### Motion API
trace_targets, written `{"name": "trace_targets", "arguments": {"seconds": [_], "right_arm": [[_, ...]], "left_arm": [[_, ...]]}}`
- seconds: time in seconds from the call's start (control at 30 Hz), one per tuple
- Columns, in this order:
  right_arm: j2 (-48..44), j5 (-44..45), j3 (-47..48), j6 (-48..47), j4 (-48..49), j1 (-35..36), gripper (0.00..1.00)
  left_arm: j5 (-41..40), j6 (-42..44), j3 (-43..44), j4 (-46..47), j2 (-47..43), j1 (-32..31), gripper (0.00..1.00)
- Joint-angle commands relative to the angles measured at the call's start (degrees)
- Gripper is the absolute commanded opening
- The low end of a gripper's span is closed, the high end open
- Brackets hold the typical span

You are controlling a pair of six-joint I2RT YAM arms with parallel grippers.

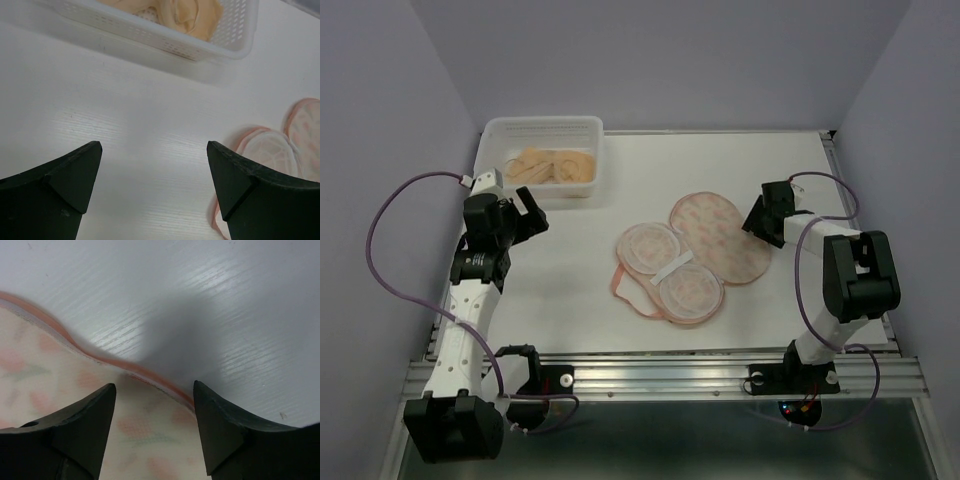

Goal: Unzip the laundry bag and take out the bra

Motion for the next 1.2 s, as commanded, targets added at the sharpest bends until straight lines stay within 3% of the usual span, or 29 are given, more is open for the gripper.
{"name": "trace_targets", "arguments": {"seconds": [0.0,0.3,0.43,0.83,1.0,1.17], "right_arm": [[1.7,0.3,0.7,-1.3,1.7,-0.4,0.67],[-2.8,-7.1,-6.7,1.1,2.6,-0.4,0.14],[-10.2,-7.1,-10.4,1.2,2.4,1.7,0.01],[-26.8,6.2,-2.9,-4.0,-4.9,6.9,0.01],[-27.6,11.5,-1.0,-9.3,-2.8,15.4,0.01],[-29.8,11.5,-2.7,-15.0,0.9,23.7,0.01]], "left_arm": [[-0.5,1.2,0.1,5.7,-3.6,0.2,0.99],[-0.4,1.1,0.2,5.6,-3.3,0.3,0.98],[-0.4,1.1,0.2,5.6,-3.3,0.4,0.98],[-0.6,0.9,0.0,5.7,-2.8,0.9,0.98],[-0.9,0.8,-0.1,5.7,-2.6,1.2,0.98],[-1.2,0.8,-0.1,5.7,-2.4,1.4,0.98]]}}
